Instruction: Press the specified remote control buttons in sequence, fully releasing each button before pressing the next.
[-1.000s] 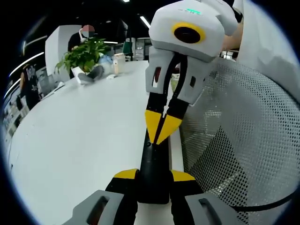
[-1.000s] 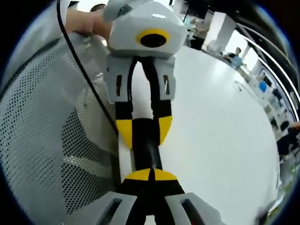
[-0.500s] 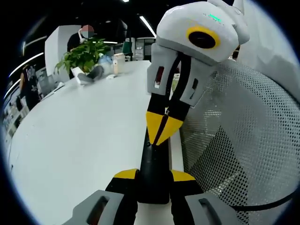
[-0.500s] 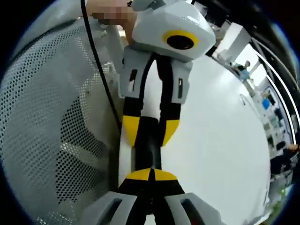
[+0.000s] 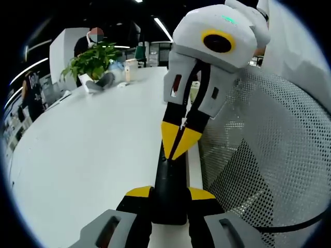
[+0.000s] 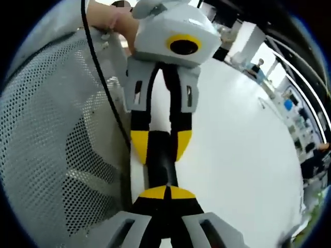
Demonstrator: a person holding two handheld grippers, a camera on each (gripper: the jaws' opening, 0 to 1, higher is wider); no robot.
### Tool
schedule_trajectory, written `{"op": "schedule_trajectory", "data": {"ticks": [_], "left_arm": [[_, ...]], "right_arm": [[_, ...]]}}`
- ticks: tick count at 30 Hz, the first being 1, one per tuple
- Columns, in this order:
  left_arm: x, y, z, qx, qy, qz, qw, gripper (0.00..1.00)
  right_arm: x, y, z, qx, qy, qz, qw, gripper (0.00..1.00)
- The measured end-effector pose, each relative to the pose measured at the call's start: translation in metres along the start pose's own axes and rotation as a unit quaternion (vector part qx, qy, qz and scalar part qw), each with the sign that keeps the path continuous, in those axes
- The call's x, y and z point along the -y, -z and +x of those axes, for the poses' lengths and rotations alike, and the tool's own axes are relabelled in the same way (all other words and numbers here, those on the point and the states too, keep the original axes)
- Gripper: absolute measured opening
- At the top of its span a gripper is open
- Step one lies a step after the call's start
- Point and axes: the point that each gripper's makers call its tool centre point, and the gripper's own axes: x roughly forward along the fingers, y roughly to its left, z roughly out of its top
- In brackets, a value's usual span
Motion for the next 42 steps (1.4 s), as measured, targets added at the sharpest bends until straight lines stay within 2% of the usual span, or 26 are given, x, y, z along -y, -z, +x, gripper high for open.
{"op": "schedule_trajectory", "data": {"ticks": [2, 7, 15, 18, 20, 24, 31, 35, 39, 42], "left_arm": [[0.0, 0.0, 0.0, 0.0, 0.0, 0.0, 1.0, 0.24], [0.0, 0.0, 0.0, -0.001, -0.001, 0.001, 1.0, 0.24], [0.0, 0.0, 0.0, -0.001, -0.001, 0.001, 1.0, 0.24], [0.0, 0.0, 0.0, -0.002, -0.002, 0.001, 1.0, 0.24], [0.0, 0.0, 0.0, -0.002, -0.002, 0.002, 1.0, 0.24], [0.0, 0.0, 0.0, -0.002, -0.001, 0.002, 1.0, 0.24], [0.0, 0.0, 0.0, -0.003, 0.0, 0.003, 1.0, 0.24], [0.0, 0.0, 0.001, -0.003, 0.0, 0.006, 1.0, 0.24], [0.0, 0.0, 0.001, -0.003, 0.0, 0.006, 1.0, 0.24], [0.0, 0.0, 0.001, -0.003, 0.0, 0.006, 1.0, 0.24]], "right_arm": [[0.001, 0.0, -0.001, 0.011, -0.001, 0.032, 0.9994, 0.0], [0.001, 0.0, -0.001, 0.022, 0.001, 0.033, 0.9992, 0.0], [0.003, -0.001, -0.001, 0.017, -0.022, 0.061, 0.9978, 0.0], [0.007, 0.002, -0.001, 0.007, -0.012, 0.063, 0.9979, 0.0], [0.01, 0.004, -0.001, -0.001, -0.012, 0.088, 0.9961, 0.0], [0.01, 0.003, 0.0, -0.004, -0.04, 0.094, 0.9948, 0.0], [0.011, 0.002, 0.003, -0.029, -0.087, 0.095, 0.9912, 0.0], [0.011, 0.003, 0.003, -0.05, -0.12, 0.109, 0.9855, 0.0], [0.011, 0.003, 0.004, -0.08, -0.164, 0.149, 0.9719, 0.0], [0.012, 0.004, 0.005, -0.104, -0.189, 0.162, 0.963, 0.0]]}}
